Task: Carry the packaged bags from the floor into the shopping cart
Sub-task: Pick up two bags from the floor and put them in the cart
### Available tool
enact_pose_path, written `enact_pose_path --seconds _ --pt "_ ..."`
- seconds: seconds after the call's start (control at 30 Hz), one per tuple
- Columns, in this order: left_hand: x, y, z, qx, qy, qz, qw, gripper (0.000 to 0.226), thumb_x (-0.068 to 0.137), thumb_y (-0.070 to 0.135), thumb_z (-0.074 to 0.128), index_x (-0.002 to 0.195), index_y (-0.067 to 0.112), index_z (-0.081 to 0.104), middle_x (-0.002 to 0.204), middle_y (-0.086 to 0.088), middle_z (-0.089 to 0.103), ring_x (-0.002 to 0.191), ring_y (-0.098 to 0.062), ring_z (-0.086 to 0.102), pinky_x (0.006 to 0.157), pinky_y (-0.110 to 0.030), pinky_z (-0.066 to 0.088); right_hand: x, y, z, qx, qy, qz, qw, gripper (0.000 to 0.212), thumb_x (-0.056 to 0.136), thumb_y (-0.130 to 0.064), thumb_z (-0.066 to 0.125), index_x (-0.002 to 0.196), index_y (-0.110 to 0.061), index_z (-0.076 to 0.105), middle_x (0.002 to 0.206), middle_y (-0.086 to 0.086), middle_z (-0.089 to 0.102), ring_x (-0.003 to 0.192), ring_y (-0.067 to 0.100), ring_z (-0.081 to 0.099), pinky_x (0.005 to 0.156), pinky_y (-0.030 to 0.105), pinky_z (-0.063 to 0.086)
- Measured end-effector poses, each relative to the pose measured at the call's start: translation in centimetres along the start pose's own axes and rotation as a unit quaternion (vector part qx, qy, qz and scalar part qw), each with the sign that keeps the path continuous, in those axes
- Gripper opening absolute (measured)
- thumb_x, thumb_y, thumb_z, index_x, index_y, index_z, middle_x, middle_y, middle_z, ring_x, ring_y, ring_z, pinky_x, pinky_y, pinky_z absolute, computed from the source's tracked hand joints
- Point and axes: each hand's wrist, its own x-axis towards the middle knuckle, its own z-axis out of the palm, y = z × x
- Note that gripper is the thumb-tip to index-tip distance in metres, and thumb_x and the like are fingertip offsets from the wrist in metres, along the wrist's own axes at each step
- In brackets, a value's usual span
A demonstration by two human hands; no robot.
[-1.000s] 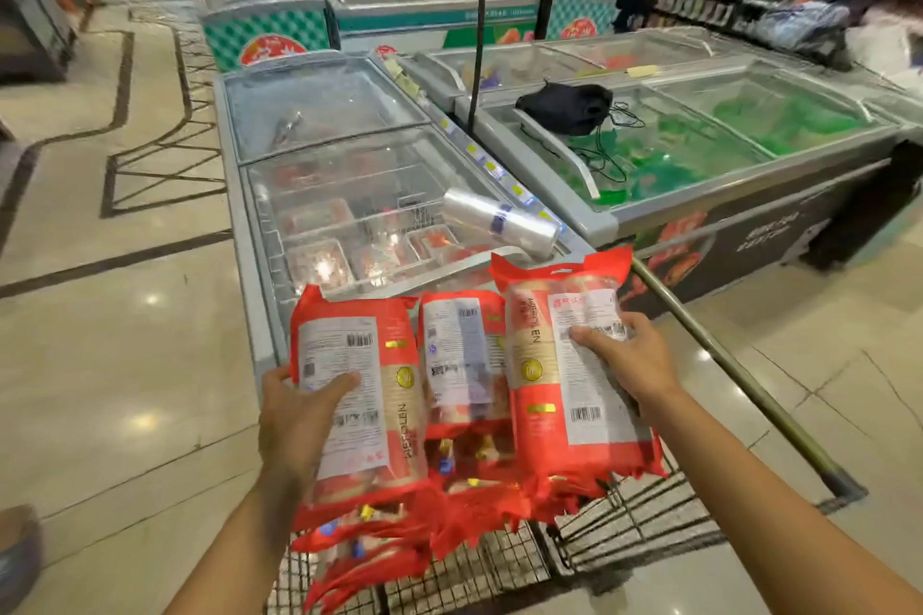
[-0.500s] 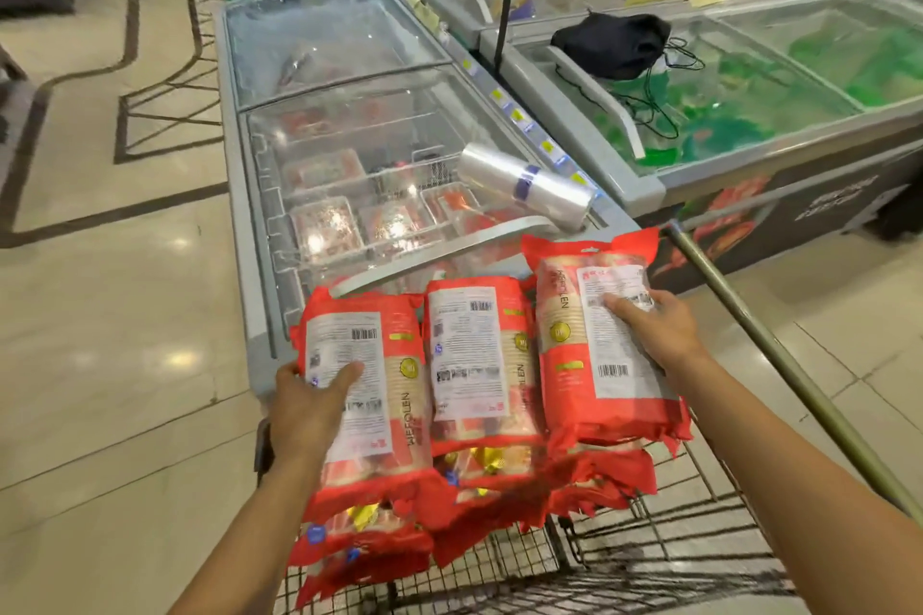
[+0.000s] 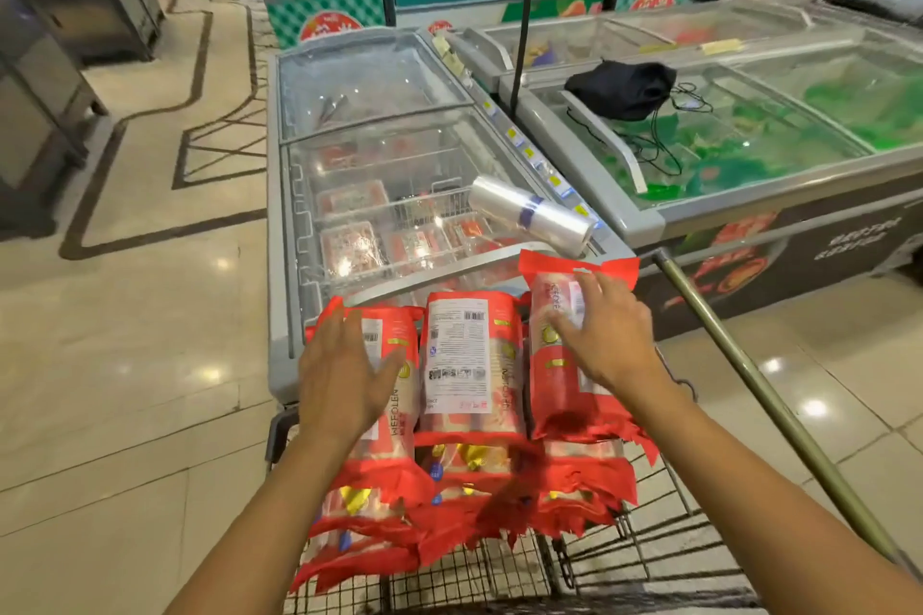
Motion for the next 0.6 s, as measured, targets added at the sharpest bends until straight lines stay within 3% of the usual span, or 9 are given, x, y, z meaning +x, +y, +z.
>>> enact_pose_path --seconds 0.13,0.23,0.33,0.47,0.6 --pt "-2.1 4.7 -5.4 0.075 0.023 0.081 0.994 0.084 0.093 0.064 0.041 0.160 0.016 0.030 0.167 -0.012 0.025 0.153 -0.033 0.024 0.125 -0.049 0.018 -3.7 -6.4 -4.8 -0.037 -0.024 -0.152 0.987 0.089 0.082 -0.073 0.022 0.155 -0.025 0.034 0.159 0.009 0.038 0.148 0.031 0.032 0.119 0.051 0.026" --pt "-4.6 6.0 -9.5 0.109 0.054 0.090 0.989 0.091 0.086 0.068 0.025 0.161 0.017 0.028 0.167 -0.012 0.025 0.153 -0.034 0.025 0.124 -0.050 0.017 -6.7 -10.3 -7.7 -0.046 -0.008 -0.228 0.972 0.083 0.089 -0.068 0.030 0.159 -0.023 0.027 0.166 0.013 0.027 0.154 0.032 0.020 0.123 0.053 0.015" --pt "-7.8 5.9 -13.4 0.140 0.074 0.048 0.986 0.088 0.087 0.064 0.026 0.163 0.020 0.020 0.170 -0.010 0.018 0.155 -0.033 0.018 0.125 -0.051 0.013 -9.7 -13.8 -9.6 -0.035 0.020 -0.290 0.956 0.080 0.094 -0.065 0.036 0.159 -0.020 0.030 0.163 0.018 0.031 0.152 0.036 0.026 0.123 0.057 0.016" --pt "-12.7 3.9 -17.7 0.184 0.111 -0.014 0.977 0.087 0.089 0.065 0.022 0.164 0.021 0.016 0.170 -0.009 0.017 0.155 -0.032 0.018 0.125 -0.051 0.016 -13.0 -18.6 -11.3 -0.028 -0.017 -0.362 0.931 0.077 0.102 -0.061 0.035 0.164 -0.022 0.009 0.170 0.014 0.008 0.157 0.033 0.007 0.126 0.054 0.003" --pt "-17.7 0.5 -21.1 0.210 0.135 -0.096 0.964 0.081 0.100 0.060 0.039 0.164 0.024 0.007 0.171 -0.007 0.012 0.157 -0.029 0.012 0.127 -0.049 0.012 -16.9 -23.6 -11.9 0.004 -0.019 -0.436 0.900 0.076 0.103 -0.059 0.036 0.163 -0.023 0.007 0.171 0.012 0.007 0.157 0.030 0.003 0.126 0.053 0.002"
